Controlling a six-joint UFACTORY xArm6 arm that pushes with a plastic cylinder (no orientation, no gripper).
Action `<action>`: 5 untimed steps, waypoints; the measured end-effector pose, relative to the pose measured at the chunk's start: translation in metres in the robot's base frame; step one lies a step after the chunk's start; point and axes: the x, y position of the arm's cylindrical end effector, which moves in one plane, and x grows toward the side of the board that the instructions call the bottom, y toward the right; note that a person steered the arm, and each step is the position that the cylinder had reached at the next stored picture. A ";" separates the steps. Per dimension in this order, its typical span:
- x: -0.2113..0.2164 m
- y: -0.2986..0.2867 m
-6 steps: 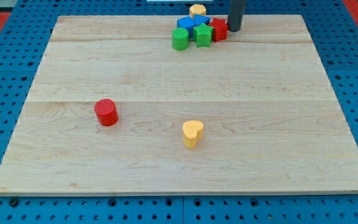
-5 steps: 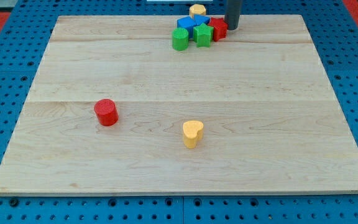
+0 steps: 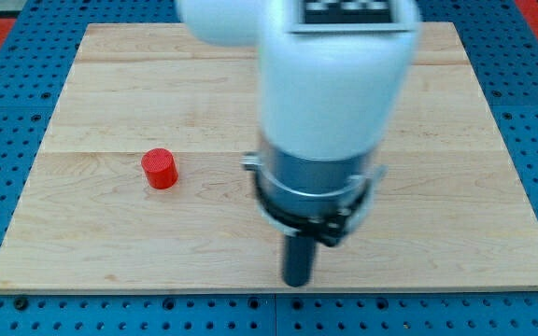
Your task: Move the yellow heart to teh right of the red circle
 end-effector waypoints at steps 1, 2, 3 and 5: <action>-0.055 -0.025; -0.067 0.019; -0.058 0.061; -0.126 0.087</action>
